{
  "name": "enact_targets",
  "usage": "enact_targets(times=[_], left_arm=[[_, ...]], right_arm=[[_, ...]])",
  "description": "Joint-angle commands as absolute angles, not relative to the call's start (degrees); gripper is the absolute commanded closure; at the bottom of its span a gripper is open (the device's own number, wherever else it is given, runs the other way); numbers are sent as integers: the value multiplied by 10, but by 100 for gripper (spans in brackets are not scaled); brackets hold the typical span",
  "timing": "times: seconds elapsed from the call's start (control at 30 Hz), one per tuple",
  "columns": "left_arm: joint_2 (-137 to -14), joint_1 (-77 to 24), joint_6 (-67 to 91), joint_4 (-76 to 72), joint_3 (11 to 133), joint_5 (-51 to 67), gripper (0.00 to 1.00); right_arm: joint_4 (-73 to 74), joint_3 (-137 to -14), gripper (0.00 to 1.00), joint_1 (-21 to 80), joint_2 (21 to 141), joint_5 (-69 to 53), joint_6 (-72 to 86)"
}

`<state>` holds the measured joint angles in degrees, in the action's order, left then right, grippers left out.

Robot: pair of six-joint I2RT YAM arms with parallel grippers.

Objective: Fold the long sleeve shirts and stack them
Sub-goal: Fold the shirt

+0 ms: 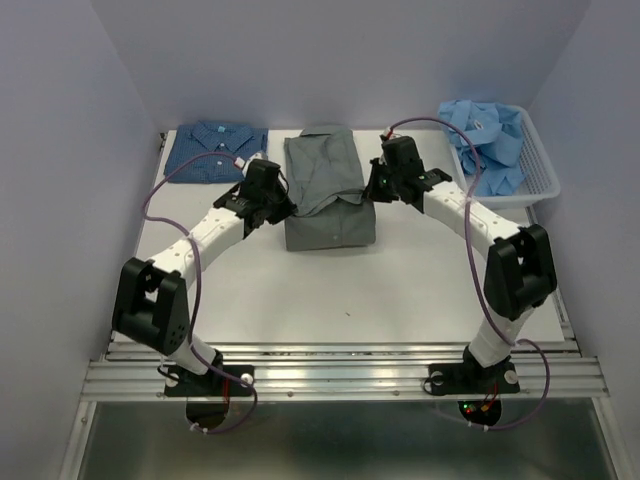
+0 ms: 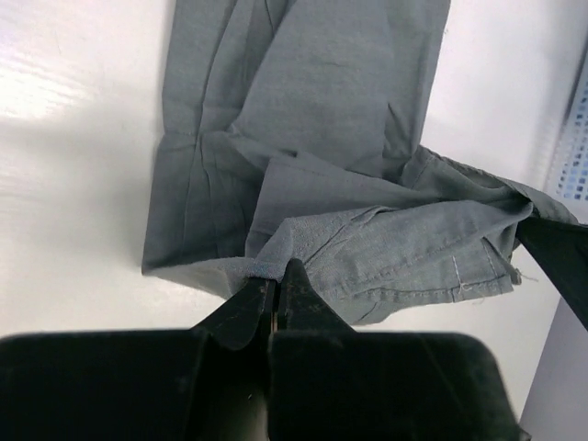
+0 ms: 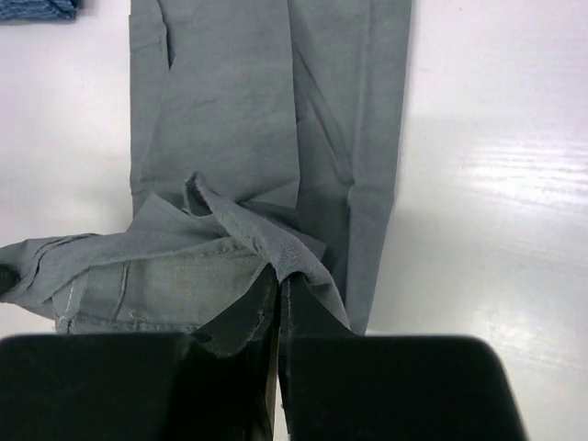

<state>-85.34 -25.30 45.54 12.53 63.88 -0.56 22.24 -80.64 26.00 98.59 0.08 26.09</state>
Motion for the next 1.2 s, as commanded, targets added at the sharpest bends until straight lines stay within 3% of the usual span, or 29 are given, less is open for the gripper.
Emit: enact_targets(times=[0.0, 0.6, 0.7, 0.77, 0.8, 0.83, 0.9, 0.97, 1.0, 1.03, 1.07, 1.17], left_arm=[[-895, -243, 425, 112, 708, -21, 100], [-1113, -203, 351, 136, 889, 12, 100], [-1132, -203, 345, 148, 912, 16, 100], [-1139, -203, 342, 154, 923, 19, 99], [-1140, -203, 340, 156, 925, 24, 92], [-1138, -203, 335, 156, 930, 31, 67], [-1131, -203, 332, 154, 931, 35, 42], [-1118, -203, 329, 155, 938, 38, 29], [-1113, -202, 326, 157, 940, 36, 26], [-1099, -203, 326, 158, 940, 35, 8], [-1093, -203, 327, 159, 939, 33, 1], [-1058, -203, 328, 157, 921, 34, 1]], right_arm=[[159, -883, 99, 246, 1038, 4, 214], [96, -1005, 98, 202, 1233, -89, 179], [91, -1017, 90, 197, 1251, -108, 175], [94, -1021, 70, 197, 1259, -110, 176], [94, -1022, 61, 197, 1258, -112, 177], [94, -1023, 46, 197, 1253, -122, 175], [95, -1024, 28, 197, 1245, -130, 176], [101, -1027, 17, 197, 1232, -131, 173], [103, -1027, 0, 197, 1217, -134, 172], [105, -1024, 0, 197, 1208, -138, 171], [109, -1022, 0, 197, 1198, -144, 169], [117, -992, 0, 197, 1150, -177, 175]])
